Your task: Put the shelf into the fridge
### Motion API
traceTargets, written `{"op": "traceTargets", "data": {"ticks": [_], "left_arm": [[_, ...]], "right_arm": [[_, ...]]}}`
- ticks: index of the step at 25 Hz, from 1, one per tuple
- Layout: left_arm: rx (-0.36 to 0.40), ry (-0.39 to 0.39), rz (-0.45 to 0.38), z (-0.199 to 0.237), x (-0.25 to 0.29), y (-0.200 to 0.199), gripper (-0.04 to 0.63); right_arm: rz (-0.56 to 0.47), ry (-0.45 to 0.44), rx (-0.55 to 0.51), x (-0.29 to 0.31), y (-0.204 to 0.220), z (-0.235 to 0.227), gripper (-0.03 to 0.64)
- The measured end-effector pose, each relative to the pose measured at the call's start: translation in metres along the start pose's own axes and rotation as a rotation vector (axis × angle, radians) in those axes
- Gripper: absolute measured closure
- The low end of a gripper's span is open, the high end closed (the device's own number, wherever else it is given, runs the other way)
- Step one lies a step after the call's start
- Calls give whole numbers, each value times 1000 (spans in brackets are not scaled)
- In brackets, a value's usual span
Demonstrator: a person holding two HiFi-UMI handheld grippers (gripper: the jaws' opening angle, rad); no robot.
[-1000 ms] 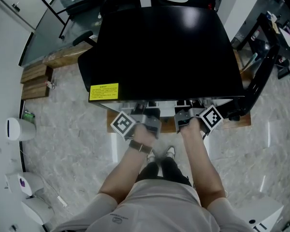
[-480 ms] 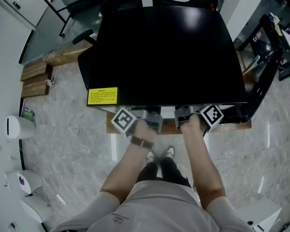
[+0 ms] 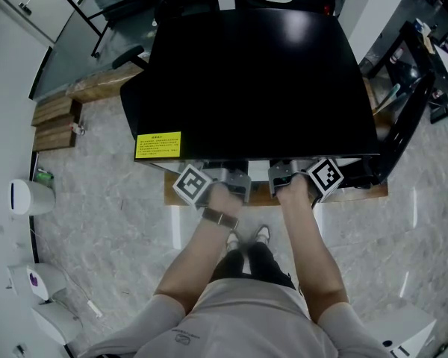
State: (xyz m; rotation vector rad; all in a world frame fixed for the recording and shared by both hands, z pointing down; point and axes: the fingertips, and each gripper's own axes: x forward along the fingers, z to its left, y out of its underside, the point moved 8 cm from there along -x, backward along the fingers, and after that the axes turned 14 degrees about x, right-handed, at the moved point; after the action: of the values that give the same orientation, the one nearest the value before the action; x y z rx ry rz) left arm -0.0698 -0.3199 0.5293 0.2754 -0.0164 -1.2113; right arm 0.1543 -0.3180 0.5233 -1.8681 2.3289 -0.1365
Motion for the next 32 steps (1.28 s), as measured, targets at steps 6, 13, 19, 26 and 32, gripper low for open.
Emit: {"op": "traceTargets", "data": {"ticks": [6,13,19,26,32], "left_arm": [[32,3,1,-4,-11,1,565],[28,-24,21,-10,-34,12,565],[47,-77,81,-12,-53,31,565],[51,-70,135,-21,-69,43,566],[51,-32,210,-35,-88,54,589]], "right_arm": [[-13,28,-16,-17,0,-4,568],[-11,36,-5,-43,12,-1,568],[21,76,4,-71,31,-3,569],[66,73,-6,-91,41,1,571],[135,75,-55,-115,51,8,594]]}}
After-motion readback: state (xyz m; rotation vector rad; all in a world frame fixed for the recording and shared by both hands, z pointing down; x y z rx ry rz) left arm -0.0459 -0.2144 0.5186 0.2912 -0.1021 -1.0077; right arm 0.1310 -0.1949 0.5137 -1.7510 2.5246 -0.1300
